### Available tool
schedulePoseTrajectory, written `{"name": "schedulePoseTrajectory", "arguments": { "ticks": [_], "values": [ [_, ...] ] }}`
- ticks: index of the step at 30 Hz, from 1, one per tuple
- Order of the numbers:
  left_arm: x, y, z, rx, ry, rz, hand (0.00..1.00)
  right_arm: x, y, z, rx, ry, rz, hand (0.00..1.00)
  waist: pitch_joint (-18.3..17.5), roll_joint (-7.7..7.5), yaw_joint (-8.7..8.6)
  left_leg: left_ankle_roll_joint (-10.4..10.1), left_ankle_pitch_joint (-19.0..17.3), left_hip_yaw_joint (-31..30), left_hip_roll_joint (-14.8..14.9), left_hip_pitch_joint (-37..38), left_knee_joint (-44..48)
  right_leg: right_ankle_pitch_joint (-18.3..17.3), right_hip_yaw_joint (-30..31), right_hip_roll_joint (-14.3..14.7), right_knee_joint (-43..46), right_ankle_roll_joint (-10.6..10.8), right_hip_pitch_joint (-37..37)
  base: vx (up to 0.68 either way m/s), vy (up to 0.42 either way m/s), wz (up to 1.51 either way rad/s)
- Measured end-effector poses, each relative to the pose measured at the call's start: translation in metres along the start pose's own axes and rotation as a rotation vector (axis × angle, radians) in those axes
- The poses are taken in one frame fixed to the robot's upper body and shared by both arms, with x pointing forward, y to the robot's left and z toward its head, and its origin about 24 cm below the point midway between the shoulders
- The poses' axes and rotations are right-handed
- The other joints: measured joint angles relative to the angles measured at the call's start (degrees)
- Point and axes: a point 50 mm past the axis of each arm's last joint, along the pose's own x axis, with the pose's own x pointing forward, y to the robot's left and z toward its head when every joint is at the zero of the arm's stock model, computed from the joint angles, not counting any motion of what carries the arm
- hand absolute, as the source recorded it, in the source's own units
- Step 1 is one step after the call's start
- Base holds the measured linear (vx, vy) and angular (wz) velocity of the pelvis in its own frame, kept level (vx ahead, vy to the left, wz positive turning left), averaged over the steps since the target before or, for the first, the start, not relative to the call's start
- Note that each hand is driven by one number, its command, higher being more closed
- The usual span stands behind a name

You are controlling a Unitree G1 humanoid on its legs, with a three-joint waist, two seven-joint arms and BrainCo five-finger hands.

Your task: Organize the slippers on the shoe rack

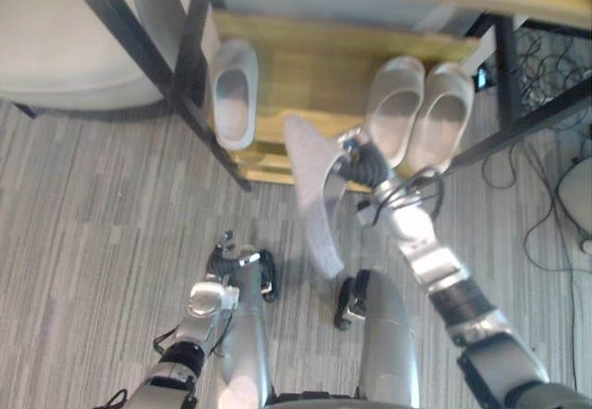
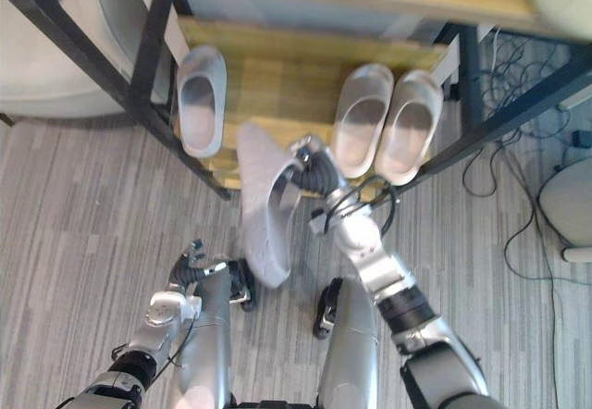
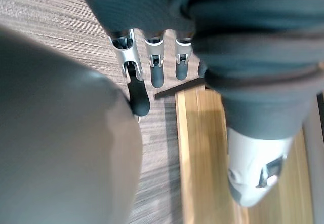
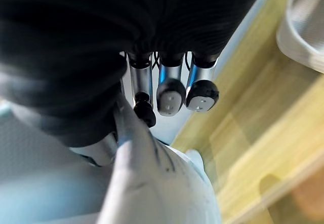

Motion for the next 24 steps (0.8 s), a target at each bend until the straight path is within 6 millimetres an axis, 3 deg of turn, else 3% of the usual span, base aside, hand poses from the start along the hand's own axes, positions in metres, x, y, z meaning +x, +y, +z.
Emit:
{"name": "schedulePoseTrajectory", "arguments": {
  "ticks": [4,7,8,15,24],
  "values": [
    [0.002,0.003,0.009,-0.064,-0.035,0.033,0.0,0.01,-0.006,0.007,-0.008,-0.035,-0.04,1.0,0.31,-0.09,1.17,0.01,-0.86,0.0,-0.06,-3.03,2.1,-0.9,0.44,-0.84,2.63,-0.02,-3.03,-0.06,0.072,0.04],
    [0.005,0.009,0.03,-0.119,-0.128,0.069,0.0,0.046,-0.034,0.03,-0.138,-0.143,-0.123,1.0,0.17,0.01,1.64,-0.18,-0.13,0.05,0.31,-10.13,3.35,-1.31,0.45,-1.29,5.07,0.22,-10.08,-0.05,0.025,0.11],
    [0.005,0.01,0.032,-0.124,-0.135,0.072,0.0,0.048,-0.036,0.03,-0.154,-0.145,-0.129,1.0,0.17,0.02,1.68,-0.19,0.08,0.07,0.33,-10.57,3.36,-1.31,0.36,-1.41,5.21,0.22,-10.46,-0.02,-0.005,0.2],
    [0.007,0.007,0.051,-0.185,-0.216,0.086,0.0,0.078,-0.073,0.025,-0.398,-0.081,-0.19,1.0,0.04,0.07,4.51,0.43,1.41,-0.14,-0.15,-15.55,4.72,-2.25,-0.36,-2.97,7.65,-0.47,-14.76,0.05,-0.012,0.13],
    [0.008,0.005,0.051,-0.195,-0.213,0.087,0.0,0.093,-0.106,0.012,-0.56,0.035,-0.26,1.0,-2.47,-0.26,5.03,0.0,1.99,-1.88,-2.84,-18.97,4.74,-4.07,-2.75,-5.64,9.02,-1.01,-15.94,0.05,-0.024,0.19]
  ]
}}
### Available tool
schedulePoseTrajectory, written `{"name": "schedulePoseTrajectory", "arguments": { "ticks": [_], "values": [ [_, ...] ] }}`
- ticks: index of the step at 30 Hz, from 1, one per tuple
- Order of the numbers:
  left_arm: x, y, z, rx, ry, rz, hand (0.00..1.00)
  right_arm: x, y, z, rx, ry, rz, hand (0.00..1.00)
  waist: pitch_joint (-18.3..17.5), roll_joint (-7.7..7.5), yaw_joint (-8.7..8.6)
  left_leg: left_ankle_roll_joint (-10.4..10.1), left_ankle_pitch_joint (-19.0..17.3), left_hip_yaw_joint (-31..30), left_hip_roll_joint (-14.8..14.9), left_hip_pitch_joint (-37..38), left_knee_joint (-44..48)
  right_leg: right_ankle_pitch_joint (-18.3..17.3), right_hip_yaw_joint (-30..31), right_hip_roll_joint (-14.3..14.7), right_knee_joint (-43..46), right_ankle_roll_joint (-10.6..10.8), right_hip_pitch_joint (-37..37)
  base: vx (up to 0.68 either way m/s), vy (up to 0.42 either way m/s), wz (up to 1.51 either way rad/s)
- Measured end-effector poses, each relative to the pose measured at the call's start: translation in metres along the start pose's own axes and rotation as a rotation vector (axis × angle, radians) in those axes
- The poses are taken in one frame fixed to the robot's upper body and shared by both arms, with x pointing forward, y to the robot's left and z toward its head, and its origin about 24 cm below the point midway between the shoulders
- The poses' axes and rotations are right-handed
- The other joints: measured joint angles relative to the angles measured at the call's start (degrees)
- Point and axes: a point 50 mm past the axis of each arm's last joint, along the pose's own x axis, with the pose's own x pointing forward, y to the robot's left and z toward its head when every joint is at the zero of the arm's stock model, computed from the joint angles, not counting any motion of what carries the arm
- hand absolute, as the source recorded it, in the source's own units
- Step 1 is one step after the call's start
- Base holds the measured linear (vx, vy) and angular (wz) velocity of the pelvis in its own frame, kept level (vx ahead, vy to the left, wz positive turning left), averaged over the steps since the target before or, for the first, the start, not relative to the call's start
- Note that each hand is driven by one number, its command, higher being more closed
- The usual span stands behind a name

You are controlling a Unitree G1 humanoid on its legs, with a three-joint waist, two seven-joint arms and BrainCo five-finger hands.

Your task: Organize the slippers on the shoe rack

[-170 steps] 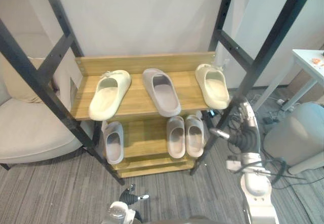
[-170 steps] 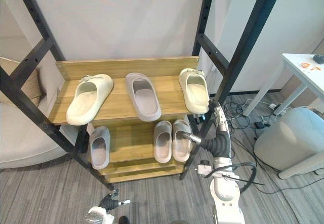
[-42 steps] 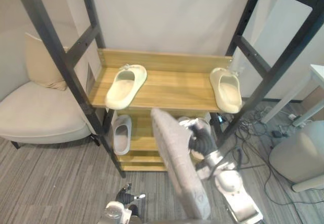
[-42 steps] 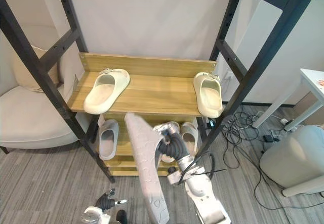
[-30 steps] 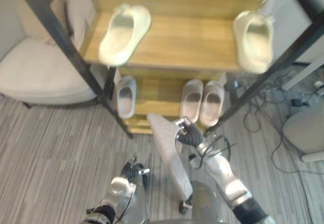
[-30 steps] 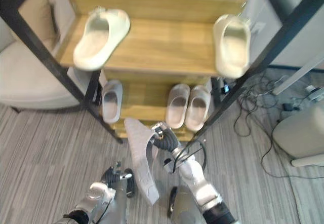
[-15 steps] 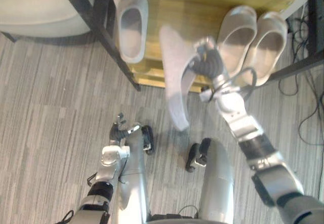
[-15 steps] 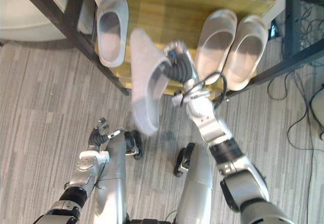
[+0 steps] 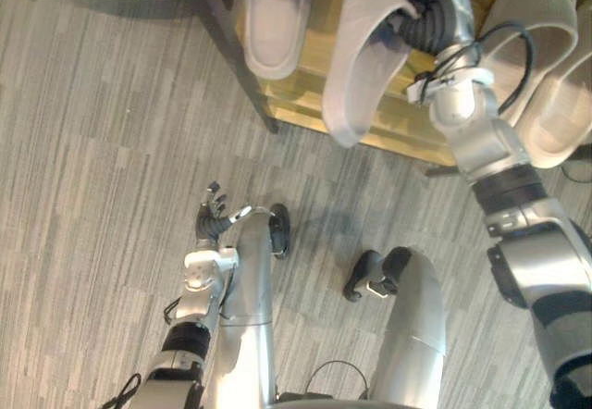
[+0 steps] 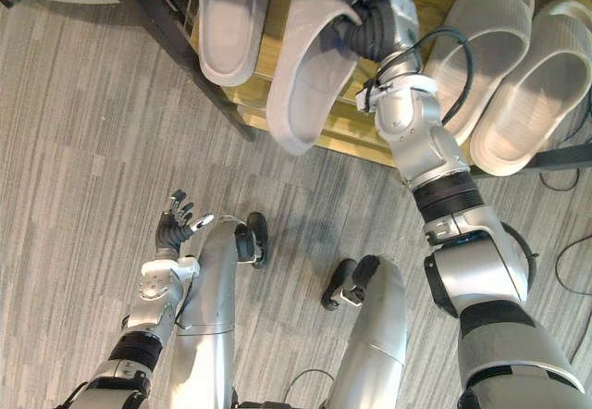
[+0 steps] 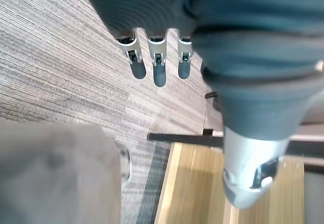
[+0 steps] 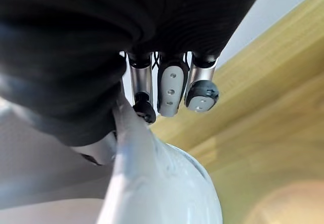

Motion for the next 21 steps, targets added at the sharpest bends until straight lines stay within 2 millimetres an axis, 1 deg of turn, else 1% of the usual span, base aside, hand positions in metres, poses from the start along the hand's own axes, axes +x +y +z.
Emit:
{"name": "schedulePoseTrajectory", "arguments": {
  "ticks": [4,5,6,7,8,10,11,12,13,17,18,20,21],
  "values": [
    [-0.001,0.001,-0.006,0.003,0.028,0.004,0.0,0.007,-0.005,-0.005,-0.072,0.03,-0.028,1.0,-1.66,0.04,0.82,-0.35,0.28,-0.79,-0.56,-1.68,-0.08,-0.34,-0.76,-0.3,0.15,-0.06,-0.93,0.04,-0.026,0.1],
    [-0.002,0.007,-0.015,0.025,0.075,0.016,0.0,0.01,-0.007,-0.007,-0.086,0.044,-0.039,1.0,-1.71,-0.01,1.03,-0.53,0.46,-1.24,-0.77,-1.97,-0.13,-0.45,-1.18,-0.37,0.17,-0.16,-0.91,0.05,-0.038,0.13],
    [-0.006,0.009,-0.029,0.048,0.152,0.029,0.0,0.013,-0.01,-0.008,-0.099,0.053,-0.057,1.0,-1.71,0.0,1.02,-0.63,0.7,-1.4,-1.03,-2.18,-0.32,-0.56,-1.36,-0.54,0.17,-0.09,-1.0,0.05,-0.041,0.13],
    [-0.008,0.01,-0.034,0.055,0.179,0.033,0.0,0.014,-0.011,-0.008,-0.107,0.055,-0.064,1.0,-1.72,-0.02,1.06,-0.65,0.78,-1.42,-1.09,-2.27,-0.39,-0.57,-1.4,-0.6,0.17,-0.09,-1.07,0.05,-0.039,0.12],
    [-0.015,0.011,-0.048,0.061,0.247,0.053,0.0,0.018,-0.016,-0.007,-0.12,0.059,-0.09,1.0,-1.81,-0.12,1.3,-0.74,1.11,-1.58,-1.24,-2.97,-0.55,-0.57,-1.61,-0.68,0.18,-0.09,-1.62,0.05,-0.031,0.08],
    [-0.021,0.011,-0.059,0.07,0.305,0.056,0.0,0.021,-0.02,-0.006,-0.129,0.066,-0.121,1.0,-1.82,-0.13,1.58,-0.91,1.49,-2.03,-1.66,-3.79,-0.67,-0.75,-2.22,-1.06,0.39,-0.43,-2.01,0.05,-0.03,0.13],
    [-0.022,0.01,-0.06,0.069,0.311,0.056,0.0,0.022,-0.02,-0.007,-0.133,0.068,-0.125,1.0,-1.82,-0.13,1.58,-0.95,1.58,-2.1,-1.88,-3.87,-0.77,-0.85,-2.37,-1.3,0.48,-0.54,-2.0,0.04,-0.032,0.23],
    [-0.022,0.009,-0.06,0.071,0.315,0.05,0.0,0.022,-0.021,-0.008,-0.14,0.079,-0.136,0.0,-1.83,-0.16,1.65,-1.05,1.92,-2.18,-2.34,-3.95,-1.25,-1.0,-2.59,-1.65,0.58,-0.55,-2.01,0.05,-0.049,0.28],
    [-0.022,0.007,-0.06,0.076,0.314,0.04,0.0,0.023,-0.022,-0.009,-0.149,0.087,-0.142,0.0,-1.9,-0.26,1.7,-1.32,2.4,-2.23,-2.94,-3.95,-2.02,-1.04,-2.89,-2.24,0.52,-0.61,-2.02,0.04,-0.044,0.28],
    [-0.023,0.005,-0.061,0.075,0.317,0.037,0.0,0.026,-0.027,-0.011,-0.186,0.094,-0.174,0.0,-2.05,-0.38,1.98,-1.89,3.28,-2.82,-3.22,-4.63,-2.91,-1.17,-4.0,-2.39,0.34,-0.97,-2.15,0.05,-0.046,0.12],
    [-0.023,0.006,-0.062,0.076,0.321,0.038,0.0,0.026,-0.027,-0.011,-0.188,0.096,-0.178,0.0,-2.46,-0.53,1.98,-2.02,3.43,-2.84,-3.24,-5.1,-3.04,-1.18,-4.18,-2.39,0.33,-1.1,-2.54,0.05,-0.037,0.07],
    [-0.023,0.006,-0.063,0.078,0.324,0.04,0.0,0.029,-0.032,-0.011,-0.192,0.106,-0.198,0.0,-3.18,-1.35,1.97,-2.14,4.33,-2.96,-3.46,-6.24,-3.76,-1.14,-4.44,-2.46,0.33,-1.41,-3.85,0.07,-0.041,0.09],
    [-0.024,0.006,-0.063,0.077,0.324,0.041,0.0,0.03,-0.033,-0.011,-0.192,0.106,-0.203,0.0,-3.18,-1.35,1.97,-2.18,4.48,-3.08,-3.5,-6.36,-3.77,-1.13,-4.63,-2.47,0.34,-1.46,-3.86,0.08,-0.041,0.09]
  ]
}}
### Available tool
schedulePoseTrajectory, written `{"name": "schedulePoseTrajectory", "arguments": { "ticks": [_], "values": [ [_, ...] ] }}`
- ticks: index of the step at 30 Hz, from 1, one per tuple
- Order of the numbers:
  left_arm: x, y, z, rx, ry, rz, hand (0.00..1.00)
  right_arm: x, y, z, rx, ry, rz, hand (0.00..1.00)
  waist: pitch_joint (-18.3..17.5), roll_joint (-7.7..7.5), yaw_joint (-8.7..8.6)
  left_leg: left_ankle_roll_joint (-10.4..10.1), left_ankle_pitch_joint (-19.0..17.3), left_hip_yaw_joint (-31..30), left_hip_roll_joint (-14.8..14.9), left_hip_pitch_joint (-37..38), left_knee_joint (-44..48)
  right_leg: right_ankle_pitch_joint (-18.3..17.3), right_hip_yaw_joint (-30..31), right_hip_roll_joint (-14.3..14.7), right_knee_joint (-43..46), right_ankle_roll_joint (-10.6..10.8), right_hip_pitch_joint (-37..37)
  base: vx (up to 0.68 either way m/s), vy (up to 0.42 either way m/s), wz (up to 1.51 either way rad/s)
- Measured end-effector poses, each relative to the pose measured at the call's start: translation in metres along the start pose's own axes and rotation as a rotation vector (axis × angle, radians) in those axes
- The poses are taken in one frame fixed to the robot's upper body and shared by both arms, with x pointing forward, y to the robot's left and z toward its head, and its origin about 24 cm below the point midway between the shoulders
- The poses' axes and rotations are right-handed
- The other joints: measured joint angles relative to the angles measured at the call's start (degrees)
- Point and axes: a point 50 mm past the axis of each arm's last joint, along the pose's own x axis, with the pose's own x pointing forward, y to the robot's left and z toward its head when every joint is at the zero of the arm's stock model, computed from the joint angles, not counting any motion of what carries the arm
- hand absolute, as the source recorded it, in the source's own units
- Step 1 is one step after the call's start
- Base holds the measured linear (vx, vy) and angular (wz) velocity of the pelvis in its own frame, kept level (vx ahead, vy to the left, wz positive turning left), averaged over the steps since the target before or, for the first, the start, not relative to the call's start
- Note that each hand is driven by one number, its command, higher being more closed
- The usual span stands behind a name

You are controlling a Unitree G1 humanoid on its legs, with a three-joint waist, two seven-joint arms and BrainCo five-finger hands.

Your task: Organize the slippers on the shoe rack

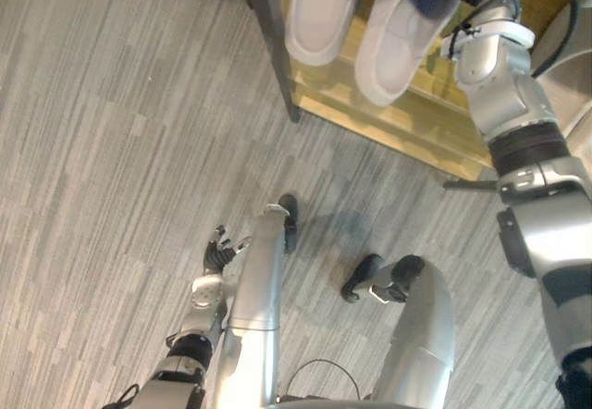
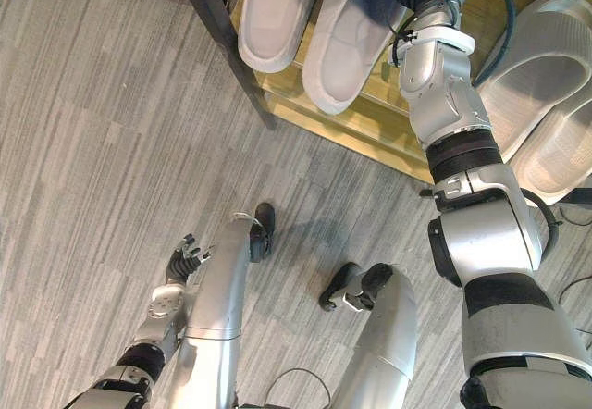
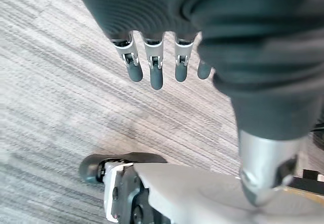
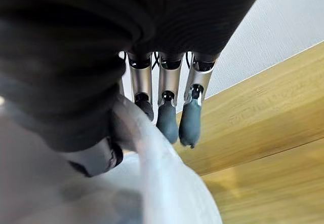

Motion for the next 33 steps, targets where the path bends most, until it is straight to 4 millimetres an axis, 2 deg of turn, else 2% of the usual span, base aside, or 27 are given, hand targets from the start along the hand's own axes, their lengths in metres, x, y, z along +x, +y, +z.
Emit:
{"name": "schedulePoseTrajectory", "arguments": {
  "ticks": [11,22,28,33],
  "values": [
    [0.0,-0.001,0.0,-0.004,0.002,-0.001,0.0,0.001,-0.006,-0.004,0.025,0.027,-0.041,0.0,-0.01,-0.02,-0.13,-0.29,0.88,-0.49,-0.4,-0.15,-0.87,0.17,-0.62,-0.5,-0.13,-0.56,0.0,0.08,-0.017,0.03],
    [0.0,0.006,-0.007,0.002,0.034,0.022,0.0,-0.018,0.0,0.003,0.117,-0.023,-0.018,0.0,-0.06,-0.1,-0.43,-0.33,1.05,0.44,1.19,1.39,-1.91,0.74,0.17,0.57,-1.13,-1.39,0.14,0.08,-0.029,-0.07],
    [-0.001,0.011,-0.01,-0.006,0.05,0.042,0.0,-0.038,0.01,-0.002,0.201,0.009,0.006,0.0,-0.25,-0.44,-0.82,-0.61,1.23,0.7,1.64,3.48,-3.56,1.13,0.11,1.36,-2.81,-1.44,1.69,0.08,-0.056,-0.03],
    [-0.002,0.018,-0.013,-0.002,0.064,0.062,0.0,-0.065,0.024,0.019,0.47,0.067,-0.049,0.0,-0.56,-1.0,-1.73,-0.95,1.45,0.74,2.0,4.73,-4.91,1.4,-0.23,2.19,-4.46,-1.47,2.95,0.09,-0.055,-0.02]
  ]
}}
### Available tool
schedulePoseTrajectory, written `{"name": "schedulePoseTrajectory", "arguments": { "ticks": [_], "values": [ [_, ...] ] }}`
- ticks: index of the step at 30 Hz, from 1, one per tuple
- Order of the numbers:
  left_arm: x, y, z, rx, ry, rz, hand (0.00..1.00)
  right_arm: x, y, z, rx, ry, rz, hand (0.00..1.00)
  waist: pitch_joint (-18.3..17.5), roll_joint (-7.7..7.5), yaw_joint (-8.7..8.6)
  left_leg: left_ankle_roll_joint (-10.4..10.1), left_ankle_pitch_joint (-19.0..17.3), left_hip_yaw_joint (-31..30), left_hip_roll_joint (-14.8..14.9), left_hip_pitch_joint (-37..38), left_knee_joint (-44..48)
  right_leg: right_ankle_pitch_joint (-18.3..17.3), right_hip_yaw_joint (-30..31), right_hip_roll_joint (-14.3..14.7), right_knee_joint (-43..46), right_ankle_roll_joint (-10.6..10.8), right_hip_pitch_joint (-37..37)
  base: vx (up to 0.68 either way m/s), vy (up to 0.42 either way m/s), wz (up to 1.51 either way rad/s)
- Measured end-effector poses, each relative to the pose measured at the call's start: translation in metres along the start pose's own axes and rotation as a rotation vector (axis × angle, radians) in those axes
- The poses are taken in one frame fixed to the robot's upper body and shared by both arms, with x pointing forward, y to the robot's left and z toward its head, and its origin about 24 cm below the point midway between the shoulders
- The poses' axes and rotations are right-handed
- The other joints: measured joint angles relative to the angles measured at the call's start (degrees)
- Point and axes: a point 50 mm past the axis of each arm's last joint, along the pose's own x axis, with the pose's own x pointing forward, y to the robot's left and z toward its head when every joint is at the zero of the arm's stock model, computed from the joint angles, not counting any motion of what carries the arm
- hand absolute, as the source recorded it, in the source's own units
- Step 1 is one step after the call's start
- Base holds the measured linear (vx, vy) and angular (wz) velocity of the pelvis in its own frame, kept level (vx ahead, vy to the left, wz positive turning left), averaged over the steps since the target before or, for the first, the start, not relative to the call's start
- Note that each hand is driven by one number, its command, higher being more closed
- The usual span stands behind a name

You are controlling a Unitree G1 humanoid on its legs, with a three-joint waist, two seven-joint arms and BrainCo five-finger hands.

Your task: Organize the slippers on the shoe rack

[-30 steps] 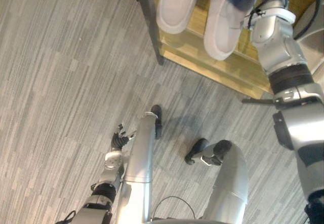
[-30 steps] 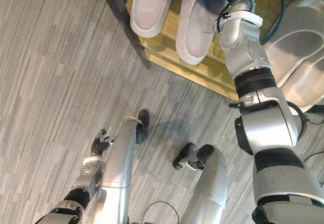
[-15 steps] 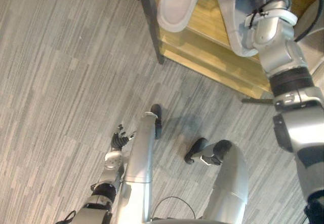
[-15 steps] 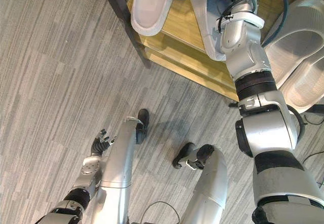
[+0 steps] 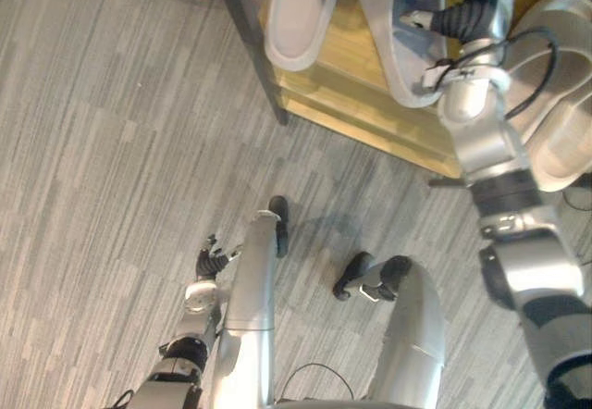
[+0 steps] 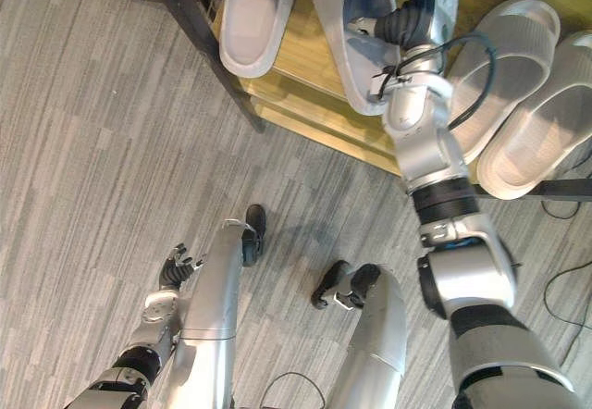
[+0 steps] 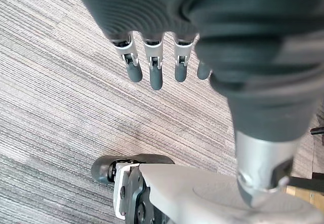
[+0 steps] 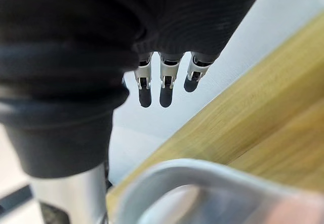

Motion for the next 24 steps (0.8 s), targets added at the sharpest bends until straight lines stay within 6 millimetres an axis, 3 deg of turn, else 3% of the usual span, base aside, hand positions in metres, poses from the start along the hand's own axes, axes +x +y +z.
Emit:
{"name": "schedulePoseTrajectory", "arguments": {
  "ticks": [7,24],
  "values": [
    [0.0,0.009,-0.002,-0.03,0.015,0.044,0.0,-0.045,0.02,-0.018,0.277,0.226,-0.059,0.0,-0.55,-0.93,-0.97,-0.07,-0.04,0.48,0.29,3.06,-1.45,0.13,0.13,0.39,-1.38,0.05,2.5,0.06,-0.046,-0.02],
    [-0.001,0.012,-0.005,-0.098,0.029,0.105,0.0,-0.077,0.035,-0.055,0.642,0.531,-0.072,0.0,-0.88,-1.39,-0.7,-0.29,-0.07,0.3,0.53,4.22,-2.12,0.28,0.27,1.09,-2.15,0.06,3.35,0.02,-0.023,-0.01]
  ]
}}
